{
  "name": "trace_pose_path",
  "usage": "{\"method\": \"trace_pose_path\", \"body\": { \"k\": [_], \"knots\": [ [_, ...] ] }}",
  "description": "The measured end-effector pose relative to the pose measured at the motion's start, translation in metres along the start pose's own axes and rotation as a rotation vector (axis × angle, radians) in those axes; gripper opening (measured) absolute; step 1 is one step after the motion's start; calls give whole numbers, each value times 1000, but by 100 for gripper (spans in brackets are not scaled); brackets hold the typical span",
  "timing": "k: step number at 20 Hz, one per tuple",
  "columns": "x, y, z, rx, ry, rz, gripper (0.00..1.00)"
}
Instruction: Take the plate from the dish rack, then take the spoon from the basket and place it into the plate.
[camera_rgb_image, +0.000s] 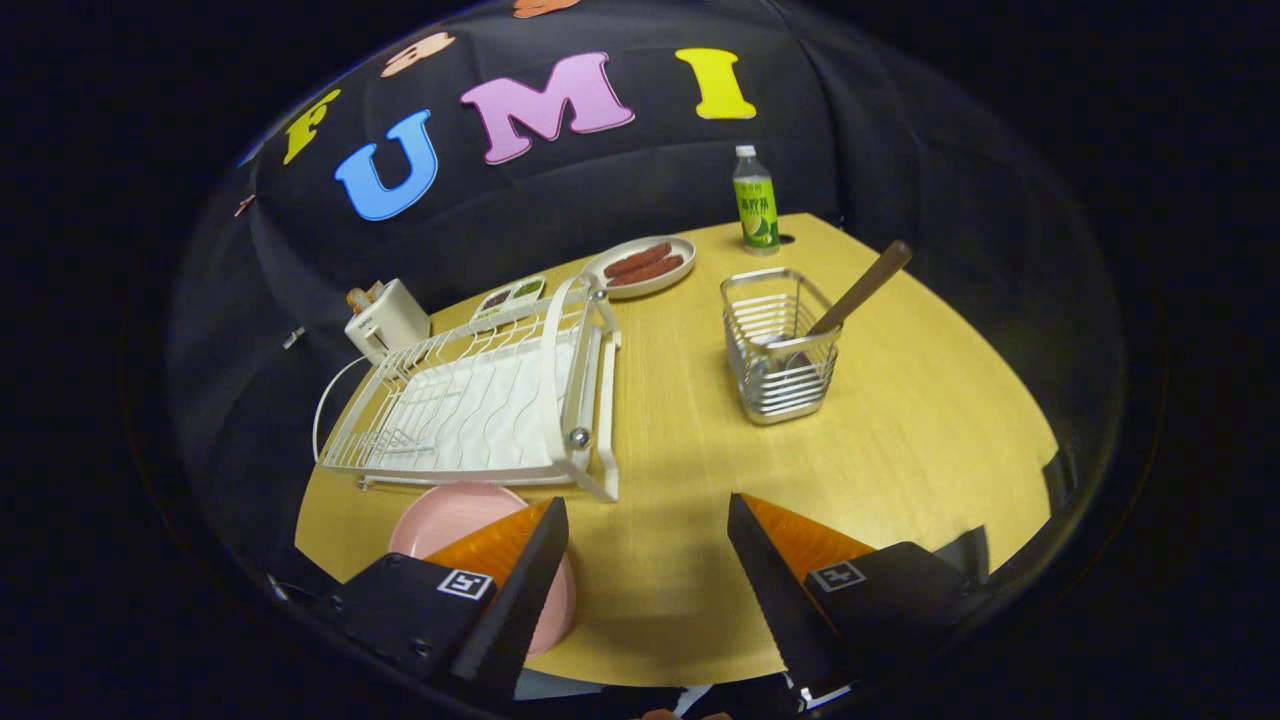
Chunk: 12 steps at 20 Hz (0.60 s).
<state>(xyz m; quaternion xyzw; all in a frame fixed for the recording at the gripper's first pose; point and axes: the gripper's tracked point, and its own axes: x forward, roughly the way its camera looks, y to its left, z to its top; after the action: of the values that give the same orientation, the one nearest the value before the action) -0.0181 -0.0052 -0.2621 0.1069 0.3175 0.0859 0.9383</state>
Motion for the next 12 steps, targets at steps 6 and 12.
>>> {"method": "trace_pose_path", "body": {
  "k": [6, 12],
  "knots": [
    [-23, -53, 77, -119, -179, 1, 99],
    [0, -102, 117, -189, -277, -2, 98]
  ]
}}
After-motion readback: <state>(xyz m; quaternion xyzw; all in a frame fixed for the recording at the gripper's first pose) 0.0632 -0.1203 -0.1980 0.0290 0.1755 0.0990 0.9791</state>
